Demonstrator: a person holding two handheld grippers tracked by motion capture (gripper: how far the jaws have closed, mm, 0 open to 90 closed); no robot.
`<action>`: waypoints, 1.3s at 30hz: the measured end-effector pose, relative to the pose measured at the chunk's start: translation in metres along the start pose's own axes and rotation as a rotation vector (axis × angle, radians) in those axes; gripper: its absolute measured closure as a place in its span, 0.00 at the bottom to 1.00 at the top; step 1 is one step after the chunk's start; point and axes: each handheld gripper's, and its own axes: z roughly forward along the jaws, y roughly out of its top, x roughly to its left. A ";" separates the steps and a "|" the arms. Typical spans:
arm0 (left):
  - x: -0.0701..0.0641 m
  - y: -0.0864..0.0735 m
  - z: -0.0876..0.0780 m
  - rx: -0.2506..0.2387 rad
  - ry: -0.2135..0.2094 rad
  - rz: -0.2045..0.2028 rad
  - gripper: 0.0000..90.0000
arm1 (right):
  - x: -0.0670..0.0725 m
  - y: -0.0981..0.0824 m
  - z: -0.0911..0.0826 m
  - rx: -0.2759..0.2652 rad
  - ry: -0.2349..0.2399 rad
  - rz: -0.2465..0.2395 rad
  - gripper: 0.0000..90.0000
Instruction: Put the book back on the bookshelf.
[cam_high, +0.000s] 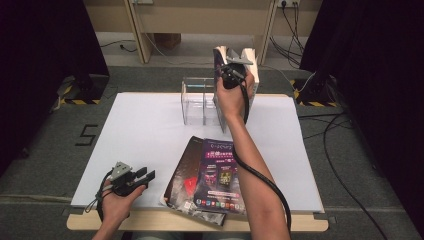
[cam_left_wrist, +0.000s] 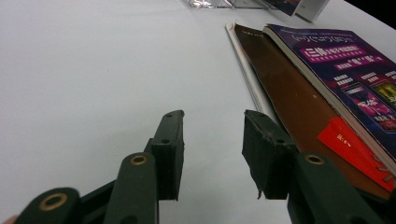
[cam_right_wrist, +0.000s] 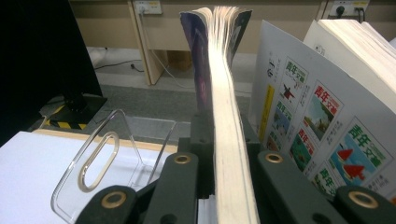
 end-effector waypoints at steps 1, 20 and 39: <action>0.000 0.000 0.000 -0.001 0.000 0.001 0.64 | 0.000 0.000 0.001 0.000 -0.002 -0.001 0.92; -0.001 0.000 0.000 0.004 -0.006 0.007 0.65 | 0.000 -0.007 0.010 -0.006 -0.036 0.014 0.92; -0.005 -0.001 0.001 0.005 -0.012 0.015 0.65 | -0.003 -0.008 0.003 0.030 -0.047 -0.025 0.85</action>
